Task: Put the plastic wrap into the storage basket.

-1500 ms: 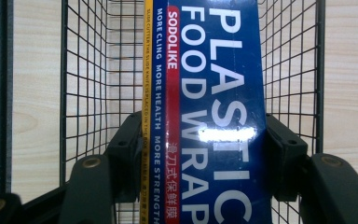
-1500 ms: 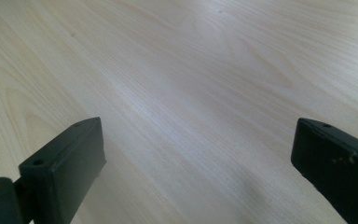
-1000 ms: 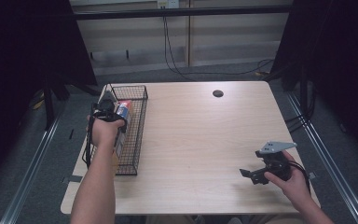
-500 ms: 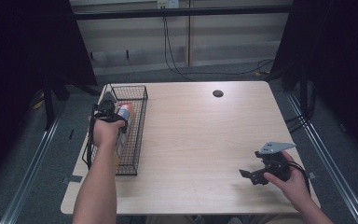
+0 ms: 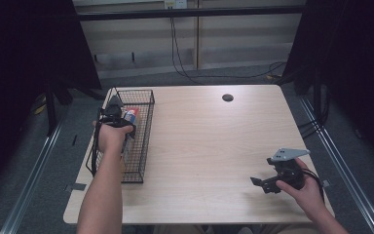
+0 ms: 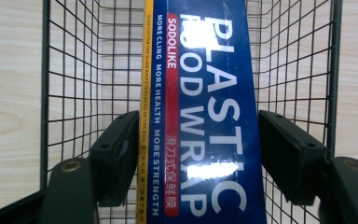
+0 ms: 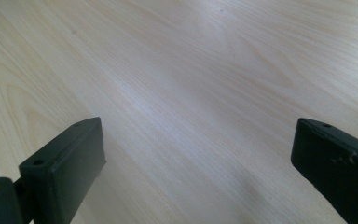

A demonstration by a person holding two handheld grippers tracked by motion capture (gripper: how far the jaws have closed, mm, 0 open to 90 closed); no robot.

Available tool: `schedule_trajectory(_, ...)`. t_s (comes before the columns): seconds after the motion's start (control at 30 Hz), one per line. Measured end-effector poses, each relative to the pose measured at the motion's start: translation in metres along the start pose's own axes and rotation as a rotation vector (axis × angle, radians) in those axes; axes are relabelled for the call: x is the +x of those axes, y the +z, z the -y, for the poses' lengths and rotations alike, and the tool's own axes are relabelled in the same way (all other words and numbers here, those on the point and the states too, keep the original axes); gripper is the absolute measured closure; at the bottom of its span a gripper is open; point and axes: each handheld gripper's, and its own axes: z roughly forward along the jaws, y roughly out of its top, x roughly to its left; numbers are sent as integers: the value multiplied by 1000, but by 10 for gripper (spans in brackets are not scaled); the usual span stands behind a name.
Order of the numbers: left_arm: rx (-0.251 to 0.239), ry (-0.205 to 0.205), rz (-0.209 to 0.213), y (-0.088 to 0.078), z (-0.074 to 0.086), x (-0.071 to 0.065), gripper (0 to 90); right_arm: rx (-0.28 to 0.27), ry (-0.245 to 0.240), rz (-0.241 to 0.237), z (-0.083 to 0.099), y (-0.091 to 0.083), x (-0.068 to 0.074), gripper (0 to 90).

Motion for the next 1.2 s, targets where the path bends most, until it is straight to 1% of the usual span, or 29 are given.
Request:
schedule_trajectory(0.03,-2,-9,2,0,0,-1,270,1,3,3,0,-1,0,25)
schedule_trajectory(0.07,-1,-9,3,-1,1,-2,258,1,0,4,0,-1,0,25)
schedule_trajectory(0.1,-5,-14,-1,-2,1,-2,252,3,1,4,0,-2,0,25)
schedule_trajectory(0.13,-10,-10,1,-3,2,-2,243,1,-1,5,1,-2,0,25)
schedule_trajectory(0.3,-35,-14,17,-12,3,-4,221,-6,6,3,-1,-1,1,25)
schedule_trajectory(0.37,-54,-8,17,-17,2,-5,217,-2,2,6,-1,-1,0,25)
schedule_trajectory(0.4,-58,3,18,-20,2,-5,215,-2,2,7,-1,-1,0,25)
schedule_trajectory(0.47,-65,1,28,-23,2,-7,206,-2,2,6,-1,-1,0,25)
schedule_trajectory(0.5,-68,12,30,-25,2,-7,206,-2,2,6,-1,-1,0,25)
schedule_trajectory(0.57,-75,14,34,-28,3,-11,202,-4,3,7,-1,-1,0,25)
schedule_trajectory(0.6,-78,8,45,-29,3,-13,202,-4,7,3,-1,-1,0,25)
schedule_trajectory(0.63,-79,20,43,-30,4,-14,199,-6,4,4,-1,-1,0,25)
schedule_trajectory(0.67,-85,21,44,-31,4,-16,199,-6,4,5,-1,-2,0,25)
schedule_trajectory(0.83,-105,33,73,-35,8,-25,187,-5,6,1,-1,-2,1,25)
schedule_trajectory(0.9,-112,52,77,-39,8,-28,187,-4,3,0,-1,-2,2,25)
schedule_trajectory(0.97,-127,52,84,-41,9,-32,184,-6,2,-1,-1,-2,2,25)
schedule_trajectory(1.07,-132,70,98,-45,10,-37,180,-7,4,0,-2,-2,2,25)
schedule_trajectory(1.17,-148,85,109,-48,11,-41,178,-7,2,-1,-2,-2,2,25)
schedule_trajectory(1.2,-150,84,119,-49,12,-43,178,-7,3,0,-2,-2,2,25)
